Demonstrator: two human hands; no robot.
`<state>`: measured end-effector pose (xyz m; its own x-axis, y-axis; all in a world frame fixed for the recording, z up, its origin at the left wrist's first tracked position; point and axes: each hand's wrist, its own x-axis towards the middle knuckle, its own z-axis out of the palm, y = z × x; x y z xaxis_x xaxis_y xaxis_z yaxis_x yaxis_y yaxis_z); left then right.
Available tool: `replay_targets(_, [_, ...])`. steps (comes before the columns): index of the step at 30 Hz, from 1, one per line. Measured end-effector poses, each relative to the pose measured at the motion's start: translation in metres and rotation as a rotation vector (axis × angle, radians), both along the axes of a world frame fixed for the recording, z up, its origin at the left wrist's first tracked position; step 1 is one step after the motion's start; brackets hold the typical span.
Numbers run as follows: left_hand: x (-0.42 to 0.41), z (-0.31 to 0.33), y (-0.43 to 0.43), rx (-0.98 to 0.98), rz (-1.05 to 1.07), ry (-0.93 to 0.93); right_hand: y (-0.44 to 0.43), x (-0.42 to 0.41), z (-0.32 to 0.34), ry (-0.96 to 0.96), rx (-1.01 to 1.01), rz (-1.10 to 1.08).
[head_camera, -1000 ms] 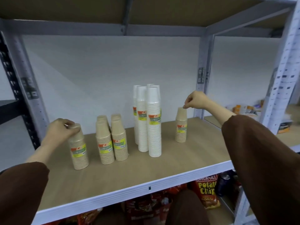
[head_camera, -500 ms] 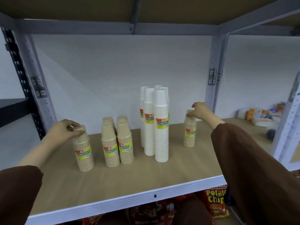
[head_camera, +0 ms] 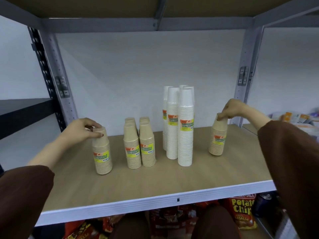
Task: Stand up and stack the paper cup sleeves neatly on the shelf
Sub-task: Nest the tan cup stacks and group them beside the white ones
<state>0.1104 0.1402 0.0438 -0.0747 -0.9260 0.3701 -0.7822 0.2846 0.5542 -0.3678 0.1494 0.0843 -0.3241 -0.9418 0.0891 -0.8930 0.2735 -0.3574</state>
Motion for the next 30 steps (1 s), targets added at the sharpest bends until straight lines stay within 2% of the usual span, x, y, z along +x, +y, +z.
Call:
replay_targets(6, [-0.007,0.026,0.023,0.137,-0.146,-0.127,0.021,0.02,0.025,-0.051,0.064,0.218])
replay_targets(16, [-0.044,0.043,0.047,0.101,-0.324,-0.079,0.045,0.12,0.034,-0.097,0.038,0.447])
replay_targets(30, [-0.07,0.014,0.028,-0.009,-0.191,-0.034,0.015,0.236,-0.004,-0.072,-0.013,0.398])
